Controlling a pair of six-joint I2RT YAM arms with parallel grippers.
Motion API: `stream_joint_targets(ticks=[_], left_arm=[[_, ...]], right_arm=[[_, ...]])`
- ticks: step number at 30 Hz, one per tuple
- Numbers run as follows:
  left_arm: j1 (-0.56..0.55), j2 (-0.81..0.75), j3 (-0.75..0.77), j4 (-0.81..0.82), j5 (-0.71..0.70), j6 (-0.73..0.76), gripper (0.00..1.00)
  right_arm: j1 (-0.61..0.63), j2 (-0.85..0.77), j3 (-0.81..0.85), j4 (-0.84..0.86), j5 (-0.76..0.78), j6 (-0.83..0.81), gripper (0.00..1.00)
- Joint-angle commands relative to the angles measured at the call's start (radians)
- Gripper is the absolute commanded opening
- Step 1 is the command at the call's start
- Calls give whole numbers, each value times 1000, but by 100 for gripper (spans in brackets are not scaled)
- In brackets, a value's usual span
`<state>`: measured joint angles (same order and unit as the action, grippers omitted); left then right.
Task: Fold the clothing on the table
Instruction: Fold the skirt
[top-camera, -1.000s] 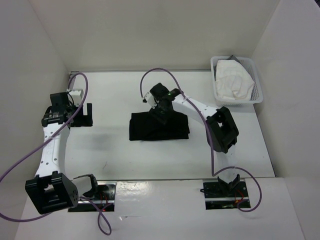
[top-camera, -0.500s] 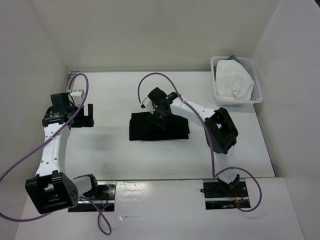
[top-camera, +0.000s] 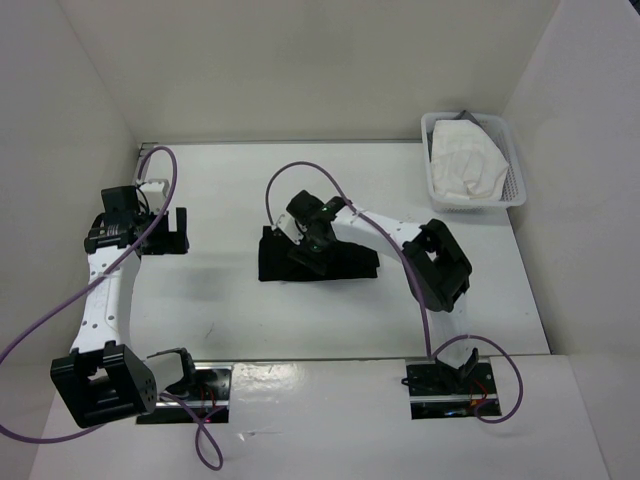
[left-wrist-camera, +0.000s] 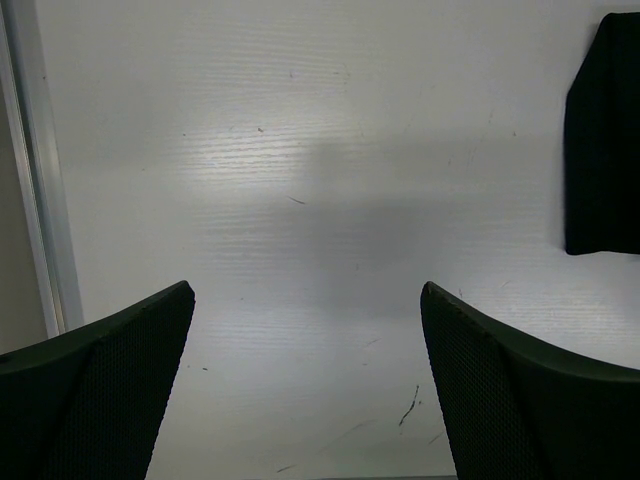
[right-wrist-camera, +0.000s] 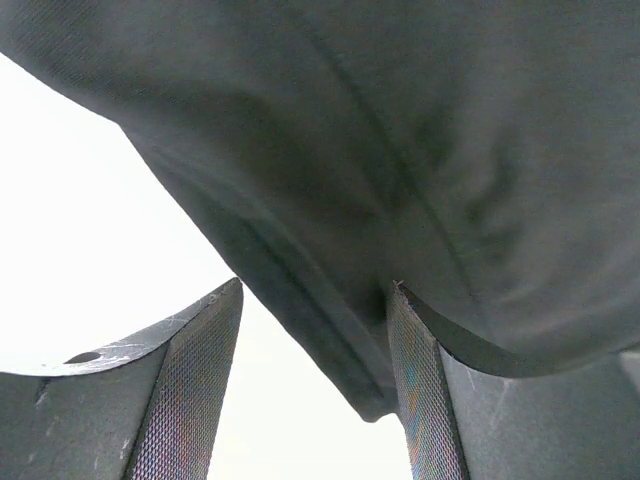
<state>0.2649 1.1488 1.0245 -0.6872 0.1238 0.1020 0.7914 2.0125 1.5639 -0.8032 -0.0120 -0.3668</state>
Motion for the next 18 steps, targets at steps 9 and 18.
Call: stream_joint_targets(ticks=[9,18], left_arm=[[5,0,-1,15,30,8,100],[5,0,-1,15,39,8,100]], right_arm=[[14,-38,-13,-39,-68,9,64],[25,-18,-31,-48,-111,9,64]])
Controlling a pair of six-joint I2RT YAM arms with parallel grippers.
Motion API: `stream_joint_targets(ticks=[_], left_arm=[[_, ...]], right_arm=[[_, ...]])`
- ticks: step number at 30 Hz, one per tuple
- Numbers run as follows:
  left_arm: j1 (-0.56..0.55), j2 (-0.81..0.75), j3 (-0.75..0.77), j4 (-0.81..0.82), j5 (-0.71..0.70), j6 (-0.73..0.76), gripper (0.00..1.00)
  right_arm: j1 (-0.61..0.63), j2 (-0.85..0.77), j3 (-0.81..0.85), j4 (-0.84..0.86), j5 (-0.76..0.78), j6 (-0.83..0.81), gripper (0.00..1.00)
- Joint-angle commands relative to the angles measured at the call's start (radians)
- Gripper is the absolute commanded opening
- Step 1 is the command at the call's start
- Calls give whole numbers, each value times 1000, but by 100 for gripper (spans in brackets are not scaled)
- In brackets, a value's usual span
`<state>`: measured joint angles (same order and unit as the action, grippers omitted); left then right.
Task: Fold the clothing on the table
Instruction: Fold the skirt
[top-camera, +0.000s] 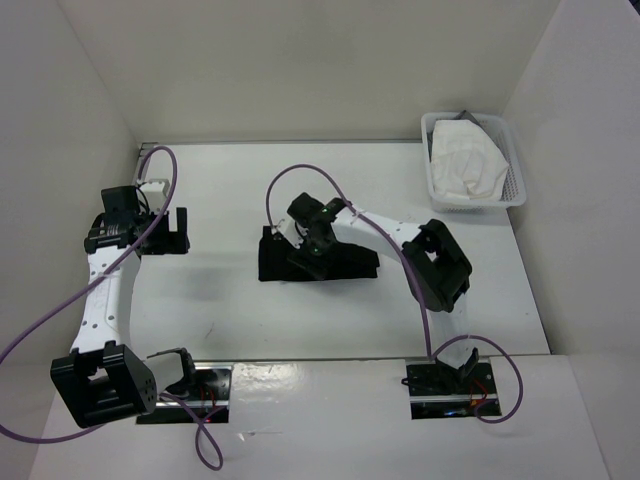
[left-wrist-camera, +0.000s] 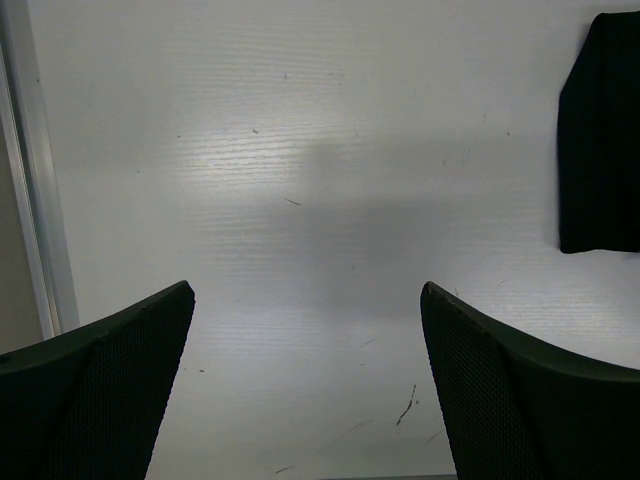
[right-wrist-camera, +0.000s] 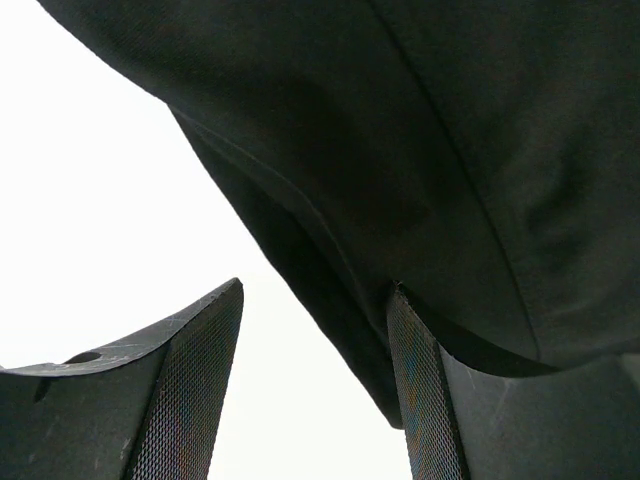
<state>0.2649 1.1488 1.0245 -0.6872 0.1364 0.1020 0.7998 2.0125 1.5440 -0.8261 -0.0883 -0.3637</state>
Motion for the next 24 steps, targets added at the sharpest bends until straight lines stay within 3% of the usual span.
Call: stream_joint_targets(ticks=[1,18,24], left_arm=[[5,0,-1,15,26,8,100],[5,0,-1,15,35,18,100],[5,0,-1,15,45,18,100]], right_arm=[[16,-18,-12,-25,-34,6,64],[47,126,-21,-25,-128,29,64],[47,149,51,-70,-128,11,64]])
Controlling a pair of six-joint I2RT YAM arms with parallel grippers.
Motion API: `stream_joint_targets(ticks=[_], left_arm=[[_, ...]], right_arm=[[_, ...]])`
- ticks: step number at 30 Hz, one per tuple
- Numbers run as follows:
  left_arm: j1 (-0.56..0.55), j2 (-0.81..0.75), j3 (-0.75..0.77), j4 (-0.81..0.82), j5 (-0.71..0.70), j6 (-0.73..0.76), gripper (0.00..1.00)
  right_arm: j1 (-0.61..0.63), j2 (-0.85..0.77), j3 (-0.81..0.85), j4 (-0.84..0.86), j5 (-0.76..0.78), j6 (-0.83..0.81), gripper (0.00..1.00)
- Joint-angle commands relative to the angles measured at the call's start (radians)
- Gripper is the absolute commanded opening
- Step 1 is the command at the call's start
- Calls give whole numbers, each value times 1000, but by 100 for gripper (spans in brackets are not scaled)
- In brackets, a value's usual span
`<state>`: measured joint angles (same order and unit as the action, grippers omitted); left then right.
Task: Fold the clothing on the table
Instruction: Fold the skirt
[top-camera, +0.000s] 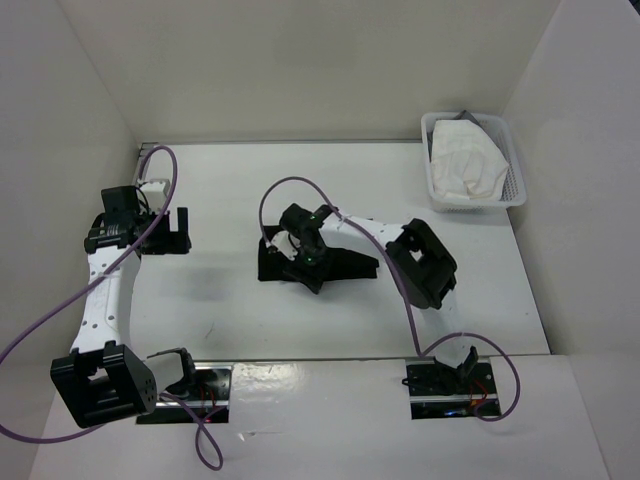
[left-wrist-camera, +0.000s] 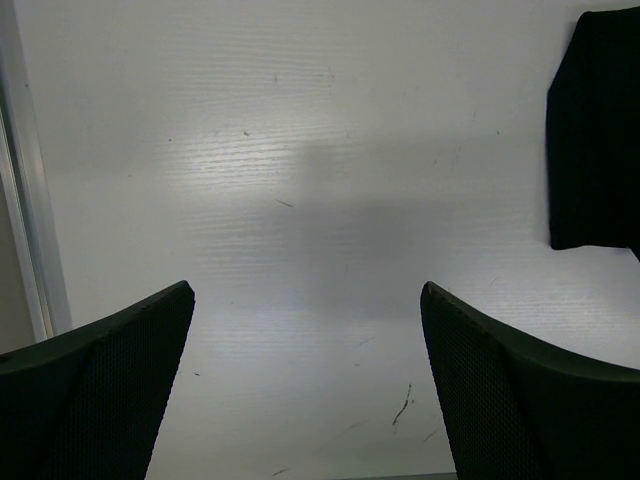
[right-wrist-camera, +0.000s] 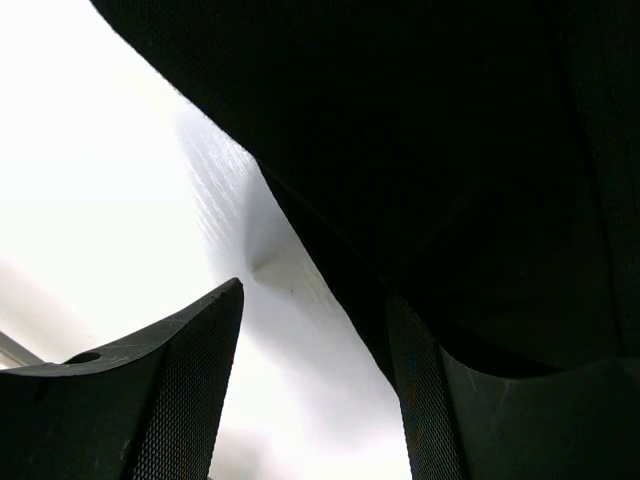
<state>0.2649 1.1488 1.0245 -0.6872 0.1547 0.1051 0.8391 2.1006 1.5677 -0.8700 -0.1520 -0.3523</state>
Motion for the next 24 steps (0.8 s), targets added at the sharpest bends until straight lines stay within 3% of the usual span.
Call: stream_joint_targets(ticks=[1,4,12,19,24], left_arm=[[5,0,-1,5,37,15,100],[5,0,-1,-8,62,36,100],[-191,5,81,-40,10,76,100],[-288,279,121,31,81,41,100],[-297,508,253,21,284,50,96]], right_arm=[[8,35,40,-52,-64,-1,64],[8,-42,97,-101,-73,-45,64],[-3,-290,109,-193,-51,-109,64],[-187,-390,-69,-52,5,-59,64],[-336,-418,-126,-17,-6,-14,64]])
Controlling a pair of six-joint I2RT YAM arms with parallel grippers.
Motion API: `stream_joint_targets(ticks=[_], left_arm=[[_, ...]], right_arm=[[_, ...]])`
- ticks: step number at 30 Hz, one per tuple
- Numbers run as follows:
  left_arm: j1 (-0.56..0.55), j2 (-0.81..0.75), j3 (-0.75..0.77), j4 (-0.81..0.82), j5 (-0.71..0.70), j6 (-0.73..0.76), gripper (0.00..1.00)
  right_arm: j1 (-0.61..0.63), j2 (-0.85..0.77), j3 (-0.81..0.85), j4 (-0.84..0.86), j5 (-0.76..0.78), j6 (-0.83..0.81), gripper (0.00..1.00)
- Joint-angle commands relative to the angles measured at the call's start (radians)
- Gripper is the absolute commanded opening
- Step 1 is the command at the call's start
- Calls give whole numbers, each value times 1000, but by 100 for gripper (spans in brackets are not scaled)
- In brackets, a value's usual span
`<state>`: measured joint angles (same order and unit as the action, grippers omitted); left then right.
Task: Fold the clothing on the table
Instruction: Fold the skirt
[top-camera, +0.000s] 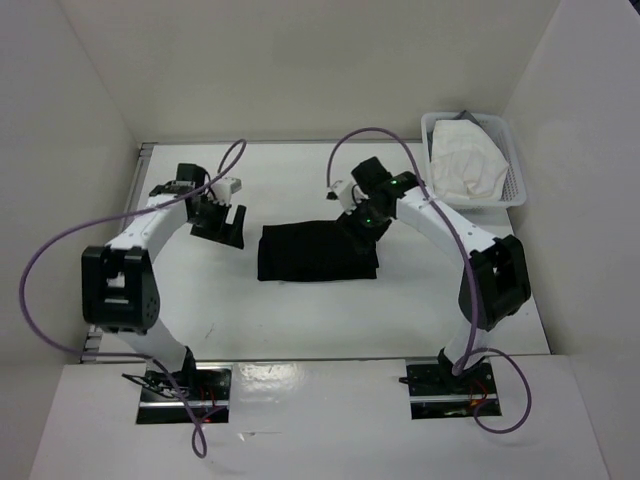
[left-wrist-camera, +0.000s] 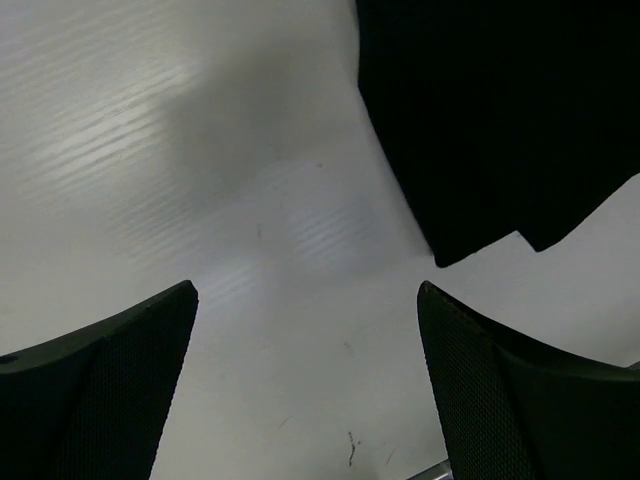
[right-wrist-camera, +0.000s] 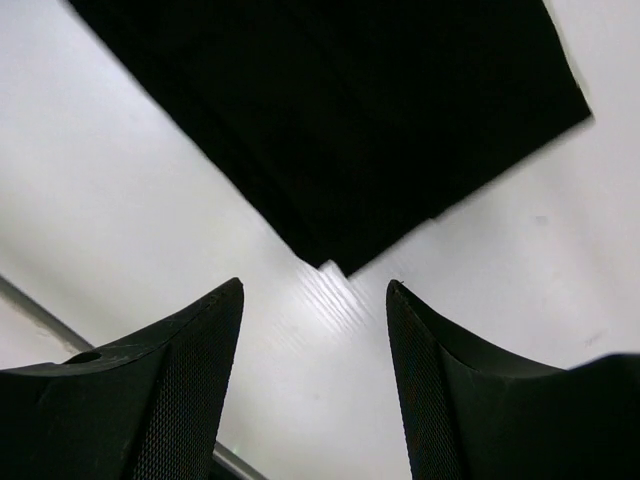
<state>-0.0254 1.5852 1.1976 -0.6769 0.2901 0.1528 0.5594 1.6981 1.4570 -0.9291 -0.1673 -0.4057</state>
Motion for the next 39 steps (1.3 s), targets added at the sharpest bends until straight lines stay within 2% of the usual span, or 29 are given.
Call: stream_joint_targets(ticks=[1,4,8,17,20,24,25,29,34,39], left_arm=[[-7,135,100,11,180,2,94],[-7,252,187,11,300,13,84],[-28,344,238,11,351,37,75],[-67,485,290,63,351,47,75],[-76,509,313,73,351,47,75],[-76,542,333,73,342,56,64],[-76,542,342,73,342,56,58],[-76,562,352,82,342,56,50],[-85,581,370,82,342,65,49],[-85,604,421,82,388,56,40]], right_arm=[[-84,-15,-15,42,0,39,64],[-102,-34,-37,42,0,39,64],[-102,-52,-70,42,35,48,64],[-147,-61,-80,42,35,57,64],[-147,-61,-80,33,35,57,64],[-156,-61,-89,33,45,57,64],[-156,-61,-89,33,45,57,64],[-156,-61,-98,33,45,57,64],[-156,-52,-98,33,35,57,64],[-156,-31,-98,33,25,57,64]])
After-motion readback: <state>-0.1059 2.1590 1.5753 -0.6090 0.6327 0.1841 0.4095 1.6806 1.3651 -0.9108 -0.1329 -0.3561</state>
